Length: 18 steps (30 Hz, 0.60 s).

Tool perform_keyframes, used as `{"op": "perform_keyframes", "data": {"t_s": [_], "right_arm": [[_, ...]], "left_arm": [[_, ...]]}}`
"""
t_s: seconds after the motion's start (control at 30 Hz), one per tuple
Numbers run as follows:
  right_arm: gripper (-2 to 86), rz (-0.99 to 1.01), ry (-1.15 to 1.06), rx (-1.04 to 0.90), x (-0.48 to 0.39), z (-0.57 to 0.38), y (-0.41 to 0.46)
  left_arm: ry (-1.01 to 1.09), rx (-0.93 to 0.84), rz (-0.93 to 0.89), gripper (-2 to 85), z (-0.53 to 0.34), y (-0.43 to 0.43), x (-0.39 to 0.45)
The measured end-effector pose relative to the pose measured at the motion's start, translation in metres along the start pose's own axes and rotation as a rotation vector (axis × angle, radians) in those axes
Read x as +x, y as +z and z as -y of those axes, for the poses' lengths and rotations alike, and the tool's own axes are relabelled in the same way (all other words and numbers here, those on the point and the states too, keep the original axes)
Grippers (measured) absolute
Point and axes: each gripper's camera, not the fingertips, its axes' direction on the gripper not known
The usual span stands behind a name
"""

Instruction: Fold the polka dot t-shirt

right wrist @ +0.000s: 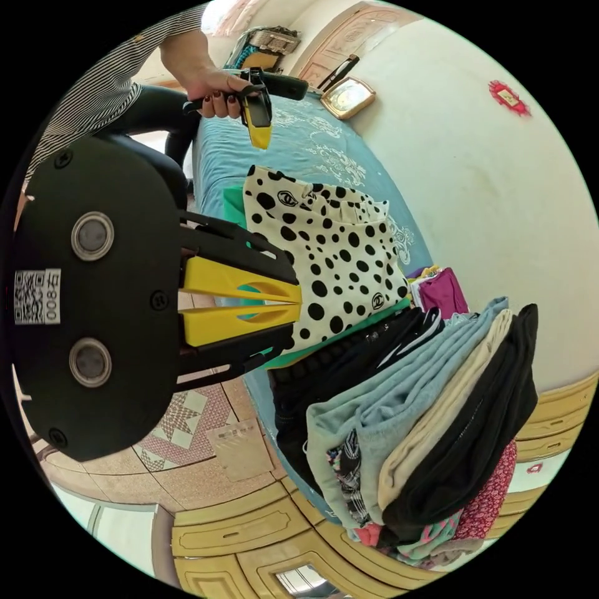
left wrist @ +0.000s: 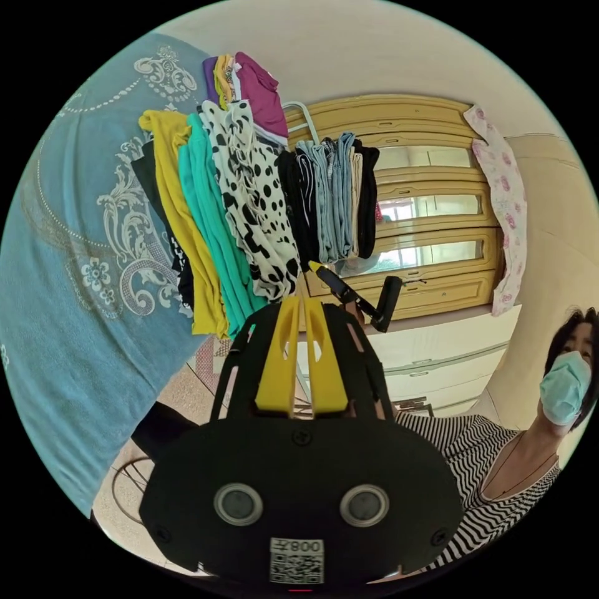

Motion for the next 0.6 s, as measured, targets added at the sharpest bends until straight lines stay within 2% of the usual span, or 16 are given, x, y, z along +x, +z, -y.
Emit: {"op": "perform_keyframes", "data": {"t_s": [0.1,0.2,0.27,0.3,0.47,0.6], "right_arm": [[0.0,0.036,0.02,-0.095,0.003,0.007,0.03],[0.0,-0.004,0.006,-0.139,0.002,0.003,0.049],[0.0,-0.002,0.017,-0.143,0.002,0.001,0.054],[0.0,0.003,0.027,-0.141,0.001,0.001,0.054],[0.1,-0.045,0.026,-0.116,-0.012,0.0,0.045],[0.1,-0.013,0.031,0.004,-0.031,0.0,0.022]], "left_arm": [[0.045,-0.01,0.013,0.6,0.011,0.008,0.007],[0.05,-0.109,0.101,0.3,0.018,0.026,0.005],[0.04,-0.209,0.259,0.2,0.013,0.039,-0.005],[0.046,-0.217,0.279,0.2,0.01,0.04,-0.006],[0.05,-0.155,0.248,0.1,-0.01,0.021,-0.005],[0.125,-0.083,0.27,0.1,-0.014,0.0,0.011]]}}
